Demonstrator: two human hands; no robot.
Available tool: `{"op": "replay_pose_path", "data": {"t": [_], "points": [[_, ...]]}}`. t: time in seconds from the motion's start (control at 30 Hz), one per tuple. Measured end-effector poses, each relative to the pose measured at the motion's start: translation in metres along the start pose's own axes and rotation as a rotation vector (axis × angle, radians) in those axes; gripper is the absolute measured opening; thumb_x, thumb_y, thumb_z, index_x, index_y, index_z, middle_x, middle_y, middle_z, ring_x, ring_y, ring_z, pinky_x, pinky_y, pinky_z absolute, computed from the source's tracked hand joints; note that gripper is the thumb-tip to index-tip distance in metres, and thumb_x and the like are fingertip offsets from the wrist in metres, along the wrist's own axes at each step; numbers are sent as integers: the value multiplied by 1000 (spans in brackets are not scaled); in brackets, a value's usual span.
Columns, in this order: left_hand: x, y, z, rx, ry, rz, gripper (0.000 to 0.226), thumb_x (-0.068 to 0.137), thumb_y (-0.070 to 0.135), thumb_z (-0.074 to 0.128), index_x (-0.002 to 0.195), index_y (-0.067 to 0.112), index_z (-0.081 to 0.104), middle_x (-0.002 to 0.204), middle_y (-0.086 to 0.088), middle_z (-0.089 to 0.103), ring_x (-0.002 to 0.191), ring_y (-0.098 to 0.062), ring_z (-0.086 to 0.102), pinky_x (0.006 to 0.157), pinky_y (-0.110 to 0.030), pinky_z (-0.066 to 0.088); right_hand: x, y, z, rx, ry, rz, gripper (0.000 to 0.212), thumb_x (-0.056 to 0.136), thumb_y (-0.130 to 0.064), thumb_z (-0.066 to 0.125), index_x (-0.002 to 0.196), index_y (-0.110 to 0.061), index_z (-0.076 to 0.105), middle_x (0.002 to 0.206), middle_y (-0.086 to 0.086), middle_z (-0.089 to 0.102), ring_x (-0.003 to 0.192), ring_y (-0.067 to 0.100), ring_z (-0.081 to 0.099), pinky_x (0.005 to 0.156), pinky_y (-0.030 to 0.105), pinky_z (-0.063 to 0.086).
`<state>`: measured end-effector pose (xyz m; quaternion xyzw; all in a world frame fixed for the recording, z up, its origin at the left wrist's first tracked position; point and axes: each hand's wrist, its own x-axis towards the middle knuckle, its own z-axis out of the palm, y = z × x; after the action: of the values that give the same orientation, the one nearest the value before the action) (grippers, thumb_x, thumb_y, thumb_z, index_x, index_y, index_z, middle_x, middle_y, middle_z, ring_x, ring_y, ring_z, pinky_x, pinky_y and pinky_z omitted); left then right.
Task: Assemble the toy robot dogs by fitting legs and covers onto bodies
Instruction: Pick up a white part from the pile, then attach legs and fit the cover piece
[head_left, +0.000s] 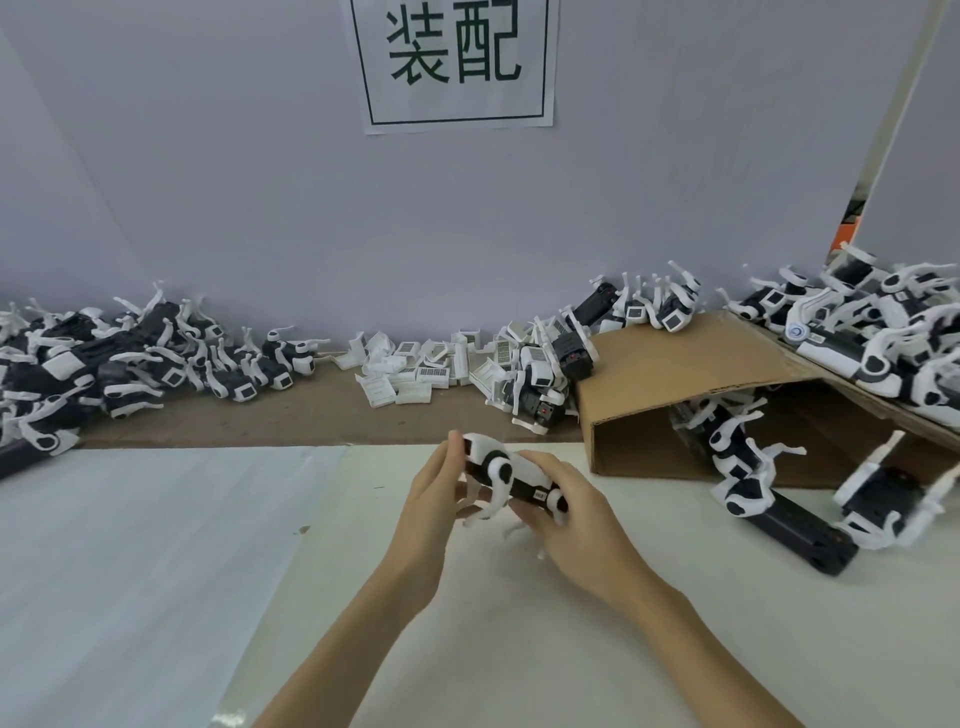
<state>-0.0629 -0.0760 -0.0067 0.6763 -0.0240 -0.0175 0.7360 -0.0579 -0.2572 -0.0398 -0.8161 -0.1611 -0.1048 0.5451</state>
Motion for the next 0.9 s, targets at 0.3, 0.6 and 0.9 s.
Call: {"op": "replay_pose_path", "data": {"t": [0.3, 0.6, 0.9], "points": [[14, -10, -10, -1, 269, 6, 60, 90, 69, 68, 95, 10, 76, 83, -6, 77, 70, -13, 74, 60, -22, 57, -6, -11, 17, -115, -136, 58, 65, 88, -71, 60, 147, -53, 40, 122, -20, 44, 115, -8, 52, 91, 5, 42], [22, -11, -20, -9, 241, 40, 75, 92, 80, 32, 123, 24, 72, 109, -7, 76, 97, -23, 73, 77, -36, 58, 19, -39, -18, 304, -43, 333, 52, 88, -64, 65, 103, -14, 73, 82, 11, 68, 69, 26, 74, 57, 43, 63], [29, -20, -35, 241, 306, 83, 50, 111, 54, 39, 101, 20, 74, 117, -2, 65, 103, -19, 64, 85, -41, 57, 43, -37, -76, 1332, 159, 459, 91, 98, -64, 54, 165, -20, 11, 145, 41, 47, 118, 57, 63, 100, 62, 52]]}}
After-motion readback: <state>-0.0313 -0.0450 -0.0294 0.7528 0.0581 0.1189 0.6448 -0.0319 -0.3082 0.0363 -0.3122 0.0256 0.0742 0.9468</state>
